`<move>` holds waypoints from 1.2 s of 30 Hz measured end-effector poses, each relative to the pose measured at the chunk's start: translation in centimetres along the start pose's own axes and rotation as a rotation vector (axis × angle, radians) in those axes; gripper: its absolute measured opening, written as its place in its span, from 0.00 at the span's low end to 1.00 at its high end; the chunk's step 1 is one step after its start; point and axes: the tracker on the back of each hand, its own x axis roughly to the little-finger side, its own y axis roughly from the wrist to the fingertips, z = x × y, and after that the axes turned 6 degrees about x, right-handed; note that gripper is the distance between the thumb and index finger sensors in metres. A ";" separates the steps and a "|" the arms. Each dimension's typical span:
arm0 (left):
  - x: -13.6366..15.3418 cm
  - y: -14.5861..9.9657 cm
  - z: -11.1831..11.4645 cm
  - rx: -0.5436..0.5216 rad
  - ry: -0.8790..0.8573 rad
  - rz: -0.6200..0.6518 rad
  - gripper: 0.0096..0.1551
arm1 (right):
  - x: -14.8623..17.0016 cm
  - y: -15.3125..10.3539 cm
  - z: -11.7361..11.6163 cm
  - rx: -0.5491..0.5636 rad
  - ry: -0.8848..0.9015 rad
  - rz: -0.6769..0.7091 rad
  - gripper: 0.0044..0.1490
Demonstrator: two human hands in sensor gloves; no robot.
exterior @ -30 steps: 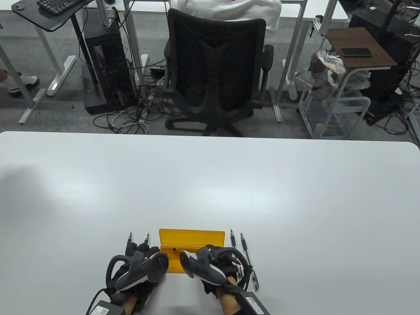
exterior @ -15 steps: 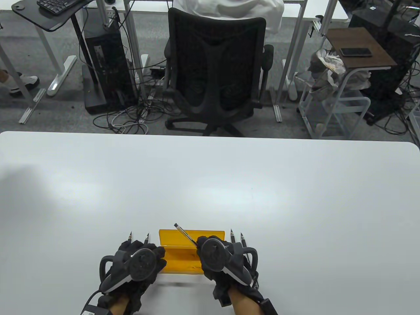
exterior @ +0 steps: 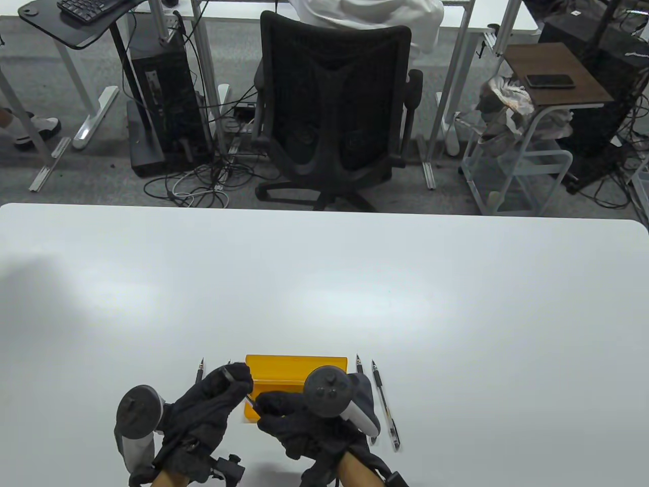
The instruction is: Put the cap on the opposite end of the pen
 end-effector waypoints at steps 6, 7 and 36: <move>0.0 0.1 -0.5 0.066 -0.081 0.038 0.29 | 0.1 -0.2 0.3 0.191 0.059 0.009 0.29; -0.1 0.1 -0.2 0.114 -0.015 0.046 0.33 | 0.0 -0.2 0.2 0.198 0.031 0.010 0.29; -2.1 0.3 -0.7 -0.031 0.848 0.216 0.29 | -0.1 -2.1 3.8 0.545 -0.267 -0.012 0.29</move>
